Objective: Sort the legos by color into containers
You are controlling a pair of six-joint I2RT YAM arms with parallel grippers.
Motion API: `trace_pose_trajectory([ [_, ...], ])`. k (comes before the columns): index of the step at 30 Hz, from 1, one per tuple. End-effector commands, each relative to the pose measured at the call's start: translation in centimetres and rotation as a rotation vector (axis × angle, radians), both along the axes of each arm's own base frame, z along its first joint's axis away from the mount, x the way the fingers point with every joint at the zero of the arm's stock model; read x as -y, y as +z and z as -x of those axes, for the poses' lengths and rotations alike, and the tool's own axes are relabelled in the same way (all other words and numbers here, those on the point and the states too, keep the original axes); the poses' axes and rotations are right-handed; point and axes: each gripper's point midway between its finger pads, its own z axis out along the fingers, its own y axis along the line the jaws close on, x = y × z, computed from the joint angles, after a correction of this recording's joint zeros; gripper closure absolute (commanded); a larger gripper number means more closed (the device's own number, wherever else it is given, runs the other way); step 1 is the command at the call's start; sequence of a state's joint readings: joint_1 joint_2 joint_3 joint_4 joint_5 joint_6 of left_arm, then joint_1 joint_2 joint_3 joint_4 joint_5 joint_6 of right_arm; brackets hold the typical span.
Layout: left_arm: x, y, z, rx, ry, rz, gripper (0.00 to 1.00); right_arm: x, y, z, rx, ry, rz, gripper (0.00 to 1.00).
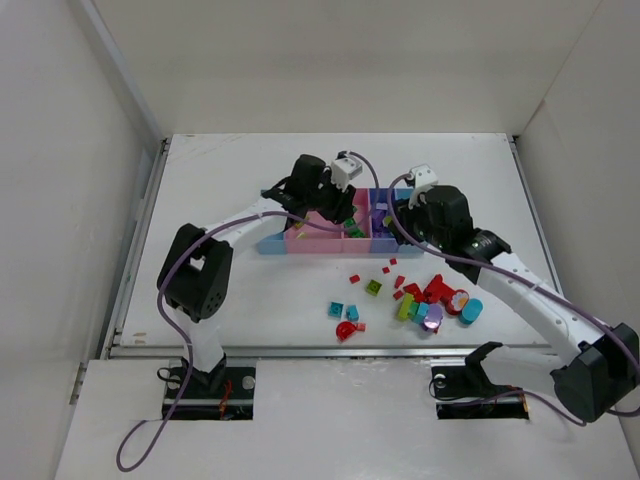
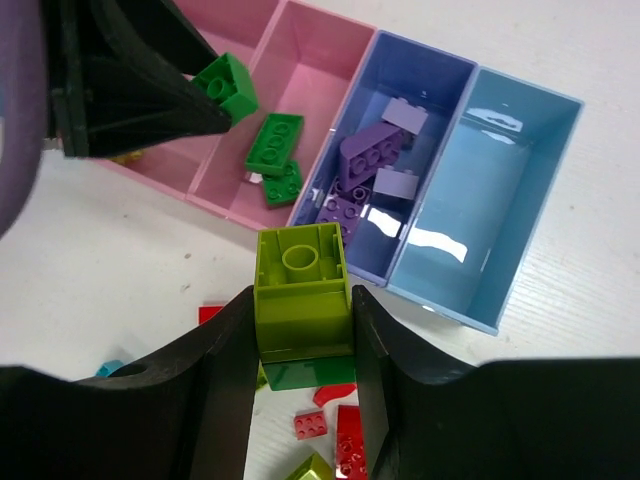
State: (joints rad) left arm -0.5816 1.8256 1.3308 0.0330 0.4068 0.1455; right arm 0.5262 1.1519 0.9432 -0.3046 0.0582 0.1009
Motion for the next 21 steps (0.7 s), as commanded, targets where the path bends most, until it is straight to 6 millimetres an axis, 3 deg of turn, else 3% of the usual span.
trace_pose_trajectory([
  [1,1.9,3.9,-0.9,0.097,-0.018,0.091,0.59,0.4,2.8,-1.2,0.083,-0.047,-0.054,1.0],
  [3,2.2,4.0,-0.6,0.108,-0.058,0.092,0.49,0.3,2.8,-1.2,0.084,-0.032,-0.051,1.0],
  [4,2.3,4.1,-0.4,0.11,-0.077,0.095,0.39,0.5,3.2,-1.4,0.092,-0.041,-0.055,1.0],
  [6,2.7,4.0,0.5,0.102,-0.135,0.103,0.32,0.2,3.2,-1.2,0.087,-0.021,-0.064,1.0],
  [9,2.9,4.0,2.2,0.098,-0.241,0.097,0.29,-0.2,4.1,-1.3,0.1,-0.008,-0.078,1.0],
  [11,2.7,5.4,3.5,0.14,-0.348,0.115,0.29,-0.9,5.6,-1.0,0.122,0.05,-0.107,1.0],
  [12,2.2,6.0,5.0,0.107,-0.446,0.168,0.3,-1.0,5.6,-0.9,0.127,0.083,-0.098,1.0],
  [13,1.9,6.7,6.1,0.101,-0.512,0.2,0.3,-2.3,6.4,-0.3,0.139,0.167,-0.127,1.0],
  [14,0.9,7.8,8.4,0.09,-0.651,0.267,0.3,-3.6,7.3,0.7,0.162,0.272,-0.153,1.0],
  [15,0.6,7.6,8.8,0.103,-0.669,0.251,0.3,-3.6,8.4,0.6,0.2,0.277,-0.158,1.0],
  [17,-0.2,9.2,11.5,0.09,-0.81,0.36,0.25,-5.8,9.8,2.2,0.23,0.438,-0.223,1.0],
  [21,-1.3,10.8,13.7,0.164,-0.926,0.406,0.14,-8.2,13.2,4.2,0.261,0.621,-0.316,1.0],
])
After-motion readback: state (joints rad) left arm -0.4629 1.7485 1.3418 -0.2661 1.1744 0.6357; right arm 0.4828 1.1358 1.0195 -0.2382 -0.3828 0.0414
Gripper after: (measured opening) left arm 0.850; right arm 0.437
